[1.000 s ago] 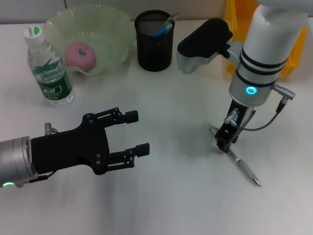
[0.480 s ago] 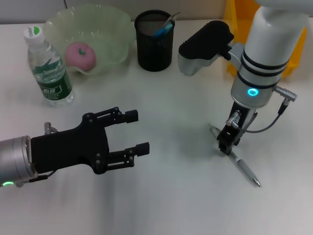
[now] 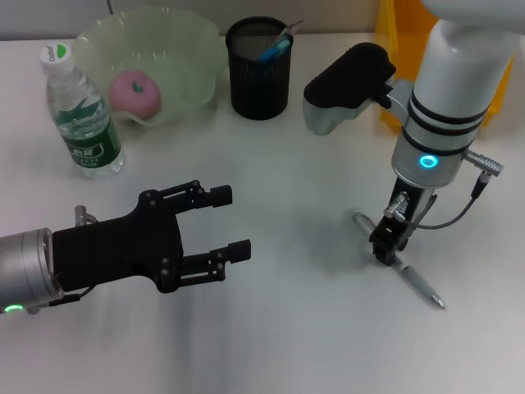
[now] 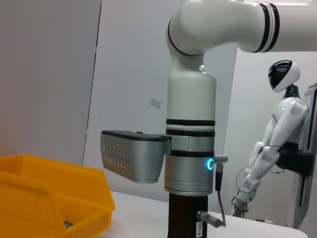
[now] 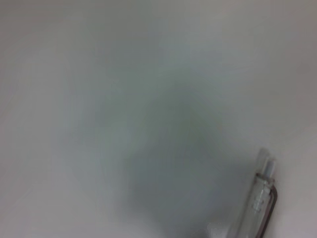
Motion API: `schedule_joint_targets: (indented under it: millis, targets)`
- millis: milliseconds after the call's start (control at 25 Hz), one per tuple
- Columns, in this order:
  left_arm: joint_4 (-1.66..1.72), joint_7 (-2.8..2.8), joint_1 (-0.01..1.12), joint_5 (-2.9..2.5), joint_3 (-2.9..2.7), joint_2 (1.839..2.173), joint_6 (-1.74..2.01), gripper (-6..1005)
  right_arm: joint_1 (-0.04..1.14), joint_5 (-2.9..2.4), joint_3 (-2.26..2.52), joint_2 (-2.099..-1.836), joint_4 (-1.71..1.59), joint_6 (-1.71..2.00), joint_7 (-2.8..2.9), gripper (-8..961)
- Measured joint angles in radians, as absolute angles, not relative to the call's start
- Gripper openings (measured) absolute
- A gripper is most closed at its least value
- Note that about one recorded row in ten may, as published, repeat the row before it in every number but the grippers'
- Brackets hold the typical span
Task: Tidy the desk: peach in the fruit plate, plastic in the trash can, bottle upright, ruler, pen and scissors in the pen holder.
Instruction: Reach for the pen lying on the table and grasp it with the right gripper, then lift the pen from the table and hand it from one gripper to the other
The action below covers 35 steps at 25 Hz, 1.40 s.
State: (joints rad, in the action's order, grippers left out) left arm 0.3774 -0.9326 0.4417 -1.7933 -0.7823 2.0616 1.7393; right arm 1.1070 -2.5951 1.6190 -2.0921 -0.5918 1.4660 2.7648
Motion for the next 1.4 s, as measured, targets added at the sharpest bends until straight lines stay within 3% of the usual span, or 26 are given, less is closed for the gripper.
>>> schedule_joint_targets:
  millis: [440,560,1400]
  targets:
    - [0.387,-0.933,0.442,-1.793,-0.781,2.062,1.747,756,1.077,-2.578,1.646,-2.092,-0.655,1.482,2.768,228]
    - [0.388,-0.933,0.442,-1.793,-0.781,2.062,1.747,756,1.076,-2.578,1.646,-2.092,-0.655,1.489,2.765,114]
    - [0.39,-0.933,0.445,-1.791,-0.776,2.062,1.75,756,0.964,-2.576,1.544,-2.082,-0.883,1.496,2.714,111]
